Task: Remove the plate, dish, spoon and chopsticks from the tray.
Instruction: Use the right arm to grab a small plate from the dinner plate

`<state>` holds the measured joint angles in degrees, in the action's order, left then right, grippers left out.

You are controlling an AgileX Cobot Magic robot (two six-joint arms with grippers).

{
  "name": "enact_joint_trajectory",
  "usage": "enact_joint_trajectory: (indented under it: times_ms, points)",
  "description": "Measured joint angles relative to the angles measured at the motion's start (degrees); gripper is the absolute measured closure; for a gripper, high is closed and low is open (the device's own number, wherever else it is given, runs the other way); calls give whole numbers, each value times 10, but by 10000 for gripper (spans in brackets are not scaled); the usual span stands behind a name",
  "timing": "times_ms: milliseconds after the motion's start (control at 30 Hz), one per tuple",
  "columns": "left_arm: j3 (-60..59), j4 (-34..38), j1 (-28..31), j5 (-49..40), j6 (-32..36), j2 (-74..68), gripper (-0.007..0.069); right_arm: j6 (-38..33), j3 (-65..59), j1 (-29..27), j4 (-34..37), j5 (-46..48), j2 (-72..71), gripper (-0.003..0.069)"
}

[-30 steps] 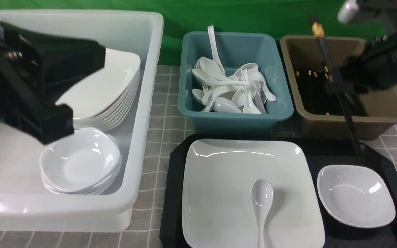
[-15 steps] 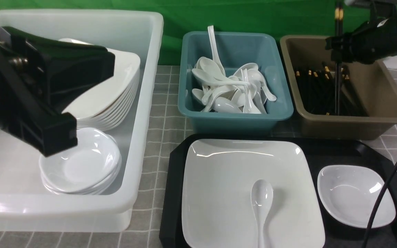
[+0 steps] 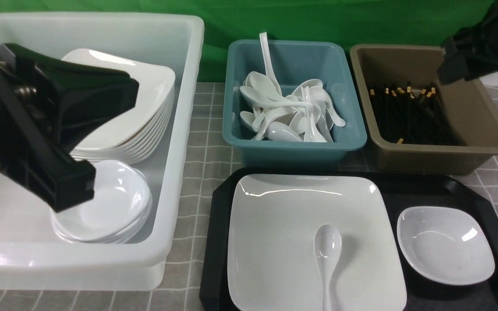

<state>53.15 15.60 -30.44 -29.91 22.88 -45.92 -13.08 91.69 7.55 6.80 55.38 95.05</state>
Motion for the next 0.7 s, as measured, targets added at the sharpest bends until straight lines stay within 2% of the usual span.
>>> enact_joint_trajectory:
  times_ms: [67, 167, 267, 433, 533, 700]
  points:
    - [0, -15, 0, -7, 0, 0, 604, -10, -79, 50, -53, 24, -47, 307]
    - [0, -22, 0, -10, 0, 0, 604, -26, -162, 85, -84, 32, -78, 307]
    - [0, -26, 0, -9, 0, 0, 604, -64, -297, 128, -115, -4, -113, 307]
    - [0, -27, 0, -10, 0, 0, 604, -88, -418, 138, -122, -105, -110, 307]
    - [0, -27, 0, -14, 0, 0, 604, -89, -443, 138, -124, -134, -101, 307]
    - [0, -27, 0, -14, 0, 0, 604, -90, -453, 138, -125, -178, -72, 248]
